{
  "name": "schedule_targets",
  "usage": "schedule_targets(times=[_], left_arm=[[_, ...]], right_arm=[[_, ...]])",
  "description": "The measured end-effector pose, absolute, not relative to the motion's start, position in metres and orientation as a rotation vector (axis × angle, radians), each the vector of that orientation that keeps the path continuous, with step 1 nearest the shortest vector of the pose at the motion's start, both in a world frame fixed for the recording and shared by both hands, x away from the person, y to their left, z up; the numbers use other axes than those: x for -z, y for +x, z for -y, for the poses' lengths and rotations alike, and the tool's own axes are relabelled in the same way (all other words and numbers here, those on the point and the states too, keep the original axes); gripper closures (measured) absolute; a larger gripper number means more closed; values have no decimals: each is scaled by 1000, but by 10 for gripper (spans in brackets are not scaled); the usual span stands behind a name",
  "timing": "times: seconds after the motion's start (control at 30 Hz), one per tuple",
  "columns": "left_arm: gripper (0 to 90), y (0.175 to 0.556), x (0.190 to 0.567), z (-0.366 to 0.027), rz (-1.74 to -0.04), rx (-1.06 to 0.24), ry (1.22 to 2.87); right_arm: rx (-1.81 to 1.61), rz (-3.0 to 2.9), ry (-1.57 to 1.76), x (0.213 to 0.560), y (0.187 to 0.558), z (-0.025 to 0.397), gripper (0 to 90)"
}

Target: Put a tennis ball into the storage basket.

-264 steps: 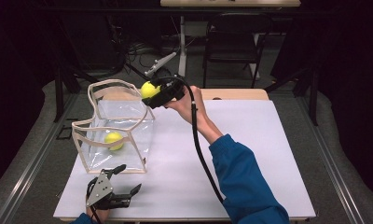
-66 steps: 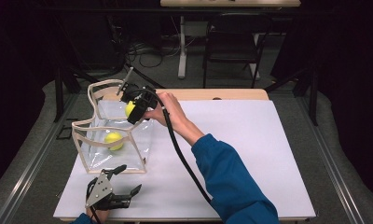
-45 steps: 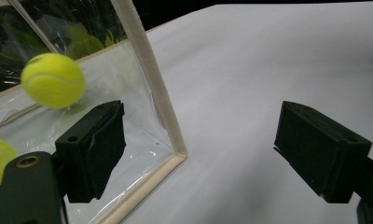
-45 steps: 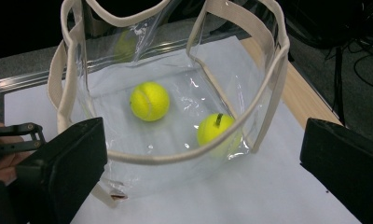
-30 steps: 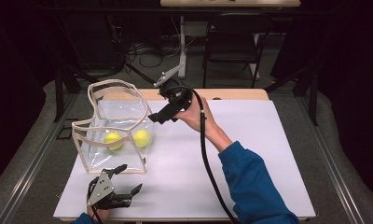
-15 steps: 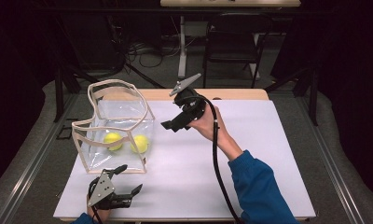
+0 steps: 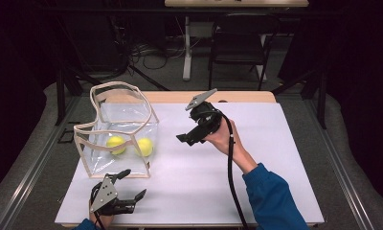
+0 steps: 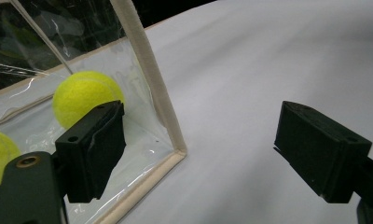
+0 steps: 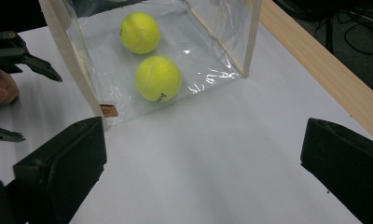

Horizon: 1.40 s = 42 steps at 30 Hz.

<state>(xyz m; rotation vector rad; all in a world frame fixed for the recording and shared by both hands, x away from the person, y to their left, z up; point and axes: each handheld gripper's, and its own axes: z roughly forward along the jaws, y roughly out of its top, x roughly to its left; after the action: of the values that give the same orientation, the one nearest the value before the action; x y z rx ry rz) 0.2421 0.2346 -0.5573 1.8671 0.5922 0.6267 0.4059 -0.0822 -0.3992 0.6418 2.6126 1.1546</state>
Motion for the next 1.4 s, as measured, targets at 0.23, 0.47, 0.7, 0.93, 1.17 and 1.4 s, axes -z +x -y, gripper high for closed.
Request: schedule_targets(times=[0.23, 0.47, 0.7, 0.93, 1.17, 1.4], left_arm=[[160, 242, 557, -235, -591, -627, 1866], [160, 242, 557, -235, -592, -626, 1866], [160, 242, 557, -235, -591, -628, 1866], [160, 242, 557, -235, -592, -628, 1864], [161, 242, 557, -235, -593, -628, 1862], [161, 242, 557, -235, -593, -629, 1864]], right_arm=[[-1153, -2609, 652, 406, 399, 93, 0], [-1142, -2605, 675, 414, 393, 105, 0], [-1145, -2595, 702, 421, 388, 118, 0], [-1138, -2590, 723, 428, 381, 129, 0], [-1146, -2582, 741, 435, 374, 140, 0], [-1143, -2573, 760, 444, 367, 150, 0]])
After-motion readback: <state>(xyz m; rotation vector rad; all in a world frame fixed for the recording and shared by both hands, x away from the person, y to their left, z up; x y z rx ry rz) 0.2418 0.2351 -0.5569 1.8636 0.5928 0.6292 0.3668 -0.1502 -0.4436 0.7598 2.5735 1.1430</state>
